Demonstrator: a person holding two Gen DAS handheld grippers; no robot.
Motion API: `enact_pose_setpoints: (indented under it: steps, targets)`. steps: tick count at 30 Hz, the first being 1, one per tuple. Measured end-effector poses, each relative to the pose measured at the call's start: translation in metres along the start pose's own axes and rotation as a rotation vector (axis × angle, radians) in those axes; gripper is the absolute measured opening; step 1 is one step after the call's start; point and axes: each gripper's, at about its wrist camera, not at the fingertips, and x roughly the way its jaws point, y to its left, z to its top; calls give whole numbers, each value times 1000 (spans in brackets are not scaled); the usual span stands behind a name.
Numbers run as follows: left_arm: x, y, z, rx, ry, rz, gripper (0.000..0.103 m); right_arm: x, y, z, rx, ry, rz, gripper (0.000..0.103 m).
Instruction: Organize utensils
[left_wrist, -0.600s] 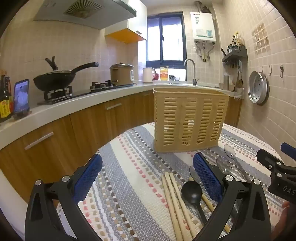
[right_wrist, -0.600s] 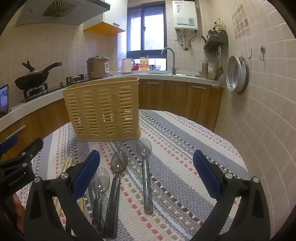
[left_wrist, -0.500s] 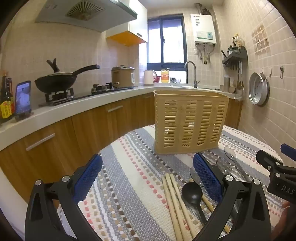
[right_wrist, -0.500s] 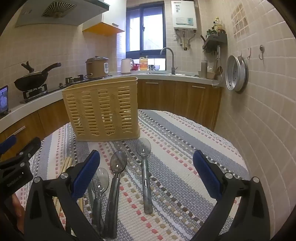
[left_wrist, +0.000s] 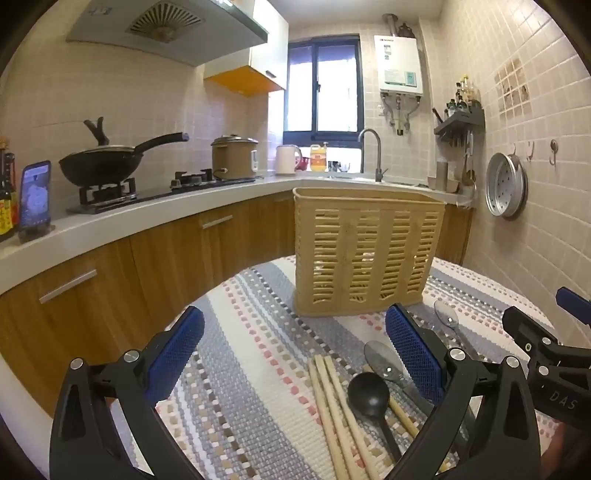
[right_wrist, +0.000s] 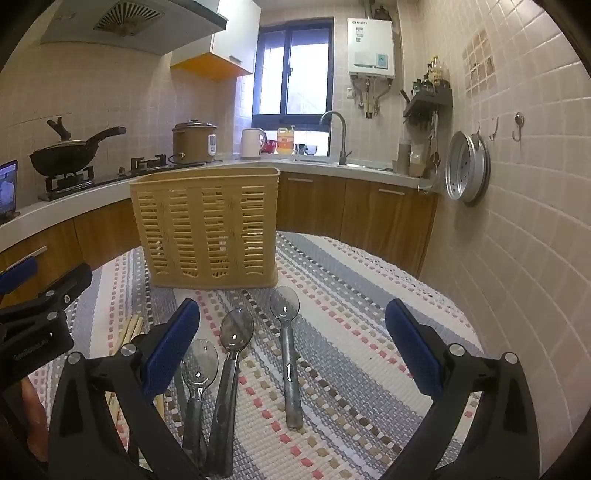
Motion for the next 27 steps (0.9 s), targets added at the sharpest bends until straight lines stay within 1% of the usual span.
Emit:
enact_pose_setpoints:
  steps: [3,6,9,13,18,27]
  targets:
    - [-2,-4,2,14,-29,-6,95,-7,-1,2,14,-55,-26,96]
    - [-1,-7,3,23,-38,-13,95,-11,-1,2,26,-101,-54,96]
    - [2,-7,1,26,-34,-12,95,-10,-3,3,48,-93,-41,96]
    - [-1,-8,1,26,-45,-12,95,-10,-12,6,75,-95,-45,96]
    - [-2,-11,-1,36,-50,-4,95,-11,-14,3,73,-95,-52,96]
    - [-2,-9,-1,25,-46,0,96,-10,-16,1,69,-81,-49,96]
